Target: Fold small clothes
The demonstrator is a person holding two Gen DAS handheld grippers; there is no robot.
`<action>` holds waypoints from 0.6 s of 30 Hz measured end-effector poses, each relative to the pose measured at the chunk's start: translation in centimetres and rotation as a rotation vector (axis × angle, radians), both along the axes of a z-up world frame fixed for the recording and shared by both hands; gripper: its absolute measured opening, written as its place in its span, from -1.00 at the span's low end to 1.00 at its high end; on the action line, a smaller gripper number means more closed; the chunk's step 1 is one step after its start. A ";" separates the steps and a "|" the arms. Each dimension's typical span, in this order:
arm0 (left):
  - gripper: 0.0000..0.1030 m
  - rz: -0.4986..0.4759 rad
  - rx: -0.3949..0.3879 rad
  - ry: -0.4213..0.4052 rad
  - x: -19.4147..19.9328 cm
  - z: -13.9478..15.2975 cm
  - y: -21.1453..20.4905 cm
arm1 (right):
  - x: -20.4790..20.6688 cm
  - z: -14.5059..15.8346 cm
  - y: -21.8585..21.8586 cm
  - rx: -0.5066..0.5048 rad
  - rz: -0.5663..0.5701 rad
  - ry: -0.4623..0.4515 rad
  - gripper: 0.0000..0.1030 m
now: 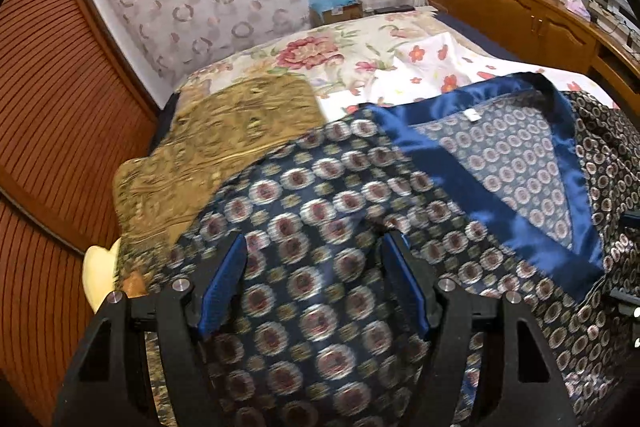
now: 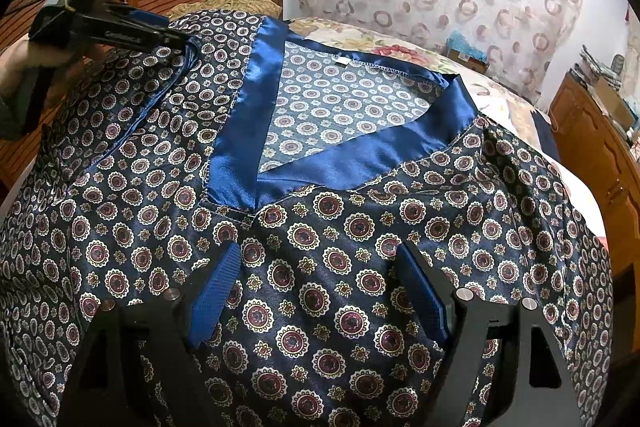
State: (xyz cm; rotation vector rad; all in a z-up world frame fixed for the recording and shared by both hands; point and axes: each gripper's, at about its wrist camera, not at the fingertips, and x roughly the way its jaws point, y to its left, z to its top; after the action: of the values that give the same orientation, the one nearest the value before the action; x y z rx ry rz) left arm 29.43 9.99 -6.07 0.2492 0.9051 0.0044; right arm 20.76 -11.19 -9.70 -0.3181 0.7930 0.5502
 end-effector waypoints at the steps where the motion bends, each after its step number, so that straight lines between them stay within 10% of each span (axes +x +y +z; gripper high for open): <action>1: 0.38 -0.005 0.008 0.007 0.2 -0.2 -0.4 | 0.0 0.0 0.0 0.000 0.000 0.000 0.58; 18: 0.38 -0.053 -0.148 -0.165 -8.0 4.4 -1.0 | 0.2 0.1 -0.5 0.022 -0.011 0.005 0.58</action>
State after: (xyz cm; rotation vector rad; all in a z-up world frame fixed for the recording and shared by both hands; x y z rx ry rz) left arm 21.45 9.01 -1.67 0.1325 0.7305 -0.0893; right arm 21.00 -11.64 -9.62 -0.2920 0.7923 0.5492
